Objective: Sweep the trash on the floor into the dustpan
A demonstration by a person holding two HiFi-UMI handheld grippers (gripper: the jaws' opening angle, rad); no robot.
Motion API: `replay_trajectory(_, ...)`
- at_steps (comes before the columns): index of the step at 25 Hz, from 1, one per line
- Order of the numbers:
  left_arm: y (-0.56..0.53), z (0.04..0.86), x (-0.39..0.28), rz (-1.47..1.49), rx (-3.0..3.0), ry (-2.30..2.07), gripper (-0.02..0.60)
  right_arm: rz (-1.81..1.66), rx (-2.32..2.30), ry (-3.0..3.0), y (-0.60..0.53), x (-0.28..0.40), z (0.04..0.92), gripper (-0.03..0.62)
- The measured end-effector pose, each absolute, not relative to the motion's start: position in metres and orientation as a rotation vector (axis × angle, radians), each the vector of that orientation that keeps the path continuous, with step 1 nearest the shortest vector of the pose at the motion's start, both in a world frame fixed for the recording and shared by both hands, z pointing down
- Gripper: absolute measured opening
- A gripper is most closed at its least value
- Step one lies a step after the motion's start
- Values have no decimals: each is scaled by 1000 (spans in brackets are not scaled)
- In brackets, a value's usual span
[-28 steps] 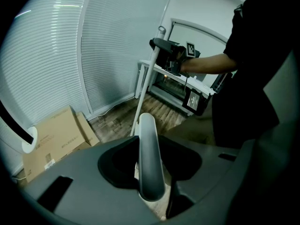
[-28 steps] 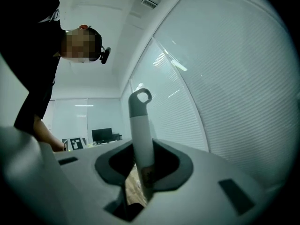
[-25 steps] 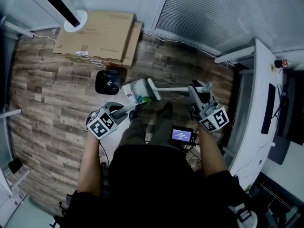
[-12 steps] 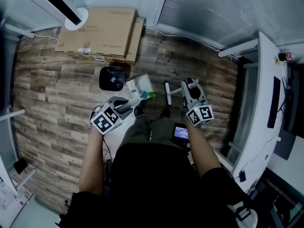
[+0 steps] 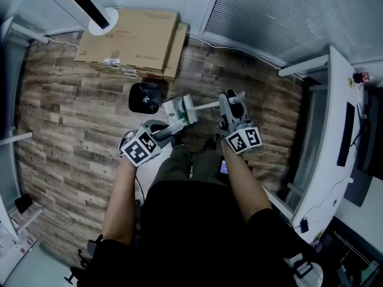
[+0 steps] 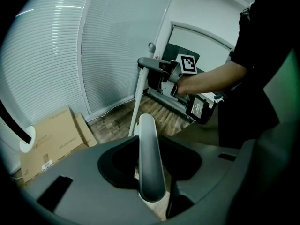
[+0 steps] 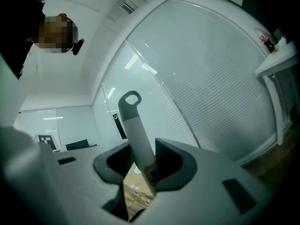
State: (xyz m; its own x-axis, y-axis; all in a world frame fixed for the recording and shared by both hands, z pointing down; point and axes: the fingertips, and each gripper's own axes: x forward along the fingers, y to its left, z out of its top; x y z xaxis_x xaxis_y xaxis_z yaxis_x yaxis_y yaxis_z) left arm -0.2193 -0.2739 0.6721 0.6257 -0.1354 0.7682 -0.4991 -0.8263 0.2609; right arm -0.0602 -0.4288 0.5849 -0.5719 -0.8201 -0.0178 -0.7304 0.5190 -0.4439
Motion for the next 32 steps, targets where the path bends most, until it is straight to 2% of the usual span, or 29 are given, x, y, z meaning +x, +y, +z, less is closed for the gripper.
replay_trajectory(6, -277, 674, -220, 1091, 2459, -533, 130, -467, -1186, 2644, -414, -63, 553, 110)
replay_trajectory(9, -279, 674, -223, 1127, 2457, -564, 186, -398, -1132, 2675, -407, -54, 528, 109)
replay_trajectory(12, -285, 659, -231, 1119, 2460, -655, 193, -341, -1105, 2683, -400, -39, 499, 109)
replay_trajectory(15, -294, 625, -239, 1045, 2481, -800, 193, -303, -1091, 2688, -395, -21, 471, 109)
replay_trajectory(17, -300, 593, -240, 896, 2509, -925, 190, -282, -1073, 2707, -388, -11, 455, 109)
replay_trajectory(25, -279, 450, -203, -59, 2579, -1286, 107, -110, -1041, 2836, -338, 37, 394, 94)
replay_trajectory(29, -245, 413, -178, -187, 2600, -1457, 12, 34, -971, 2929, -296, 63, 369, 80)
replay_trajectory(32, -216, 397, -157, -251, 2606, -1491, -6, 46, -942, 2975, -269, 84, 364, 78)
